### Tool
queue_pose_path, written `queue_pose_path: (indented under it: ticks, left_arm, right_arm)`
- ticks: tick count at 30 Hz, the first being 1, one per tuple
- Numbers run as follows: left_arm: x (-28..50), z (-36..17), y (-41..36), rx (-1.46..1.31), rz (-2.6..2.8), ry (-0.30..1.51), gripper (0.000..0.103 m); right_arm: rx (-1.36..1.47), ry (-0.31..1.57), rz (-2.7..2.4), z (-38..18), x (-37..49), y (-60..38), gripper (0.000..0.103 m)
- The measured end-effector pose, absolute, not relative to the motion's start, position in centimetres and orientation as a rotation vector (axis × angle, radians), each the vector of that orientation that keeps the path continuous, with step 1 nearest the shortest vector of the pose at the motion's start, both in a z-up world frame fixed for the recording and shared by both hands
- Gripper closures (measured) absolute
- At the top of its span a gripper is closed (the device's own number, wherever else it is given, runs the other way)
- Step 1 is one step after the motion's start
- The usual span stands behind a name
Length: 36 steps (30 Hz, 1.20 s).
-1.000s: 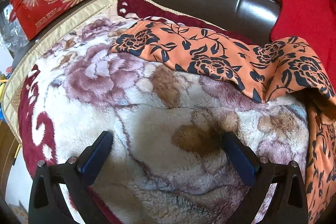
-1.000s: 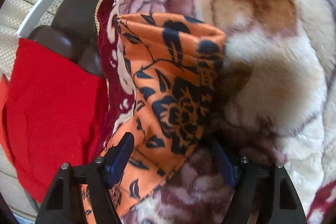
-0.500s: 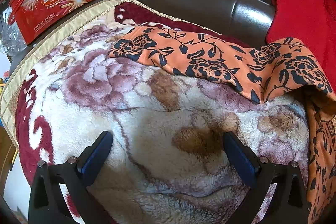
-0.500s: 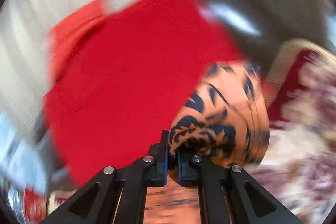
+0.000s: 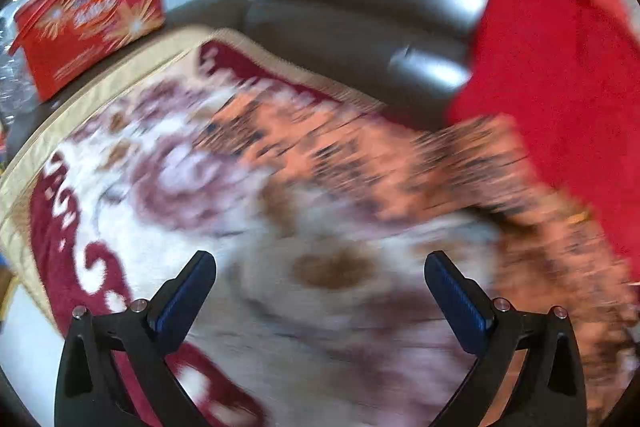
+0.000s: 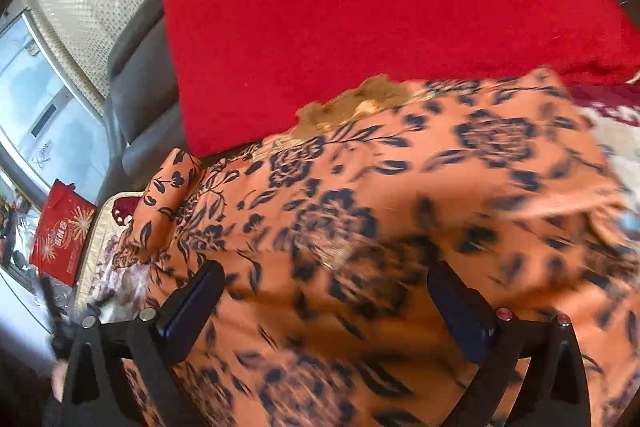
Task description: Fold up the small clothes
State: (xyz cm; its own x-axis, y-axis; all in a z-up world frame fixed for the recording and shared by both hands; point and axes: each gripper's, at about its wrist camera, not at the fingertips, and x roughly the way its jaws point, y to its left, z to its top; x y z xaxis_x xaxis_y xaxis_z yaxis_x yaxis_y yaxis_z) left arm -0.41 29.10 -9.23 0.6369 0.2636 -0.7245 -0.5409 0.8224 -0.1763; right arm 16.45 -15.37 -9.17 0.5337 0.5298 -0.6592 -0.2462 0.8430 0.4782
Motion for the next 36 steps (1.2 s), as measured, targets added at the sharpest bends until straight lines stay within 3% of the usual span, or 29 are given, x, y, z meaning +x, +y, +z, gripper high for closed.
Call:
queue_pose_path:
  ticks: [6, 10, 11, 13, 14, 15, 16, 21, 25, 26, 27, 31, 32, 36]
  left_arm:
    - [6.4, -4.7, 18.5, -0.430, 0.048, 0.761, 0.000]
    - [14.4, -8.6, 13.8, -0.413, 0.013, 0.904, 0.000]
    - [15.7, -10.1, 13.4, -0.409, 0.037, 0.954, 0.005]
    - [18.1, -14.2, 13.8, -0.431, 0.121, 1.090, 0.048]
    - [18.6, -15.2, 14.0, -0.402, 0.168, 1.110, 0.075]
    - [18.5, -14.8, 14.0, -0.365, 0.190, 1.064, 0.092]
    - [18.5, -14.2, 13.8, -0.333, 0.195, 1.038, 0.094]
    - [17.4, -10.4, 13.7, -0.301, 0.264, 0.876, 0.093]
    - [18.6, -15.1, 13.4, -0.158, 0.294, 0.997, 0.087]
    - [18.3, -14.5, 13.1, -0.134, 0.293, 0.959, 0.083]
    - [18.2, -13.9, 12.9, -0.129, 0.288, 0.968, 0.069]
    - [17.2, -12.4, 13.3, -0.179, 0.248, 0.892, 0.041]
    - [17.3, -12.7, 13.3, -0.163, 0.243, 0.899, 0.036]
    - [17.3, -15.1, 13.0, -0.110, 0.239, 0.940, 0.036]
  right_arm:
    - [0.319, 0.847, 0.499, -10.0, 15.4, -16.8, 0.000]
    - [0.386, 0.822, 0.544, -11.2, 15.4, -17.8, 0.000]
    - [0.421, 0.810, 0.556, -11.5, 15.4, -18.5, 0.001]
    - [0.461, 0.791, 0.573, -12.0, 15.4, -18.9, 0.001]
    - [0.473, 0.785, 0.578, -12.1, 15.4, -19.1, 0.001]
    - [0.478, 0.780, 0.578, -12.2, 15.3, -19.2, 0.001]
    - [0.472, 0.778, 0.575, -12.1, 15.2, -19.1, 0.001]
    - [0.493, 0.756, 0.592, -12.3, 14.9, -19.5, 0.001]
    - [0.521, 0.749, 0.606, -12.4, 14.9, -20.0, 0.001]
    - [0.523, 0.755, 0.606, -12.4, 15.0, -20.0, 0.001]
    - [0.522, 0.767, 0.604, -12.2, 15.0, -20.1, 0.001]
    - [0.558, 0.817, 0.618, -8.8, 16.2, -21.5, 0.001]
    - [0.565, 0.786, 0.612, -7.7, 16.5, -22.0, 0.000]
    - [0.616, 0.740, 0.526, -5.1, 21.8, -25.8, 0.000]
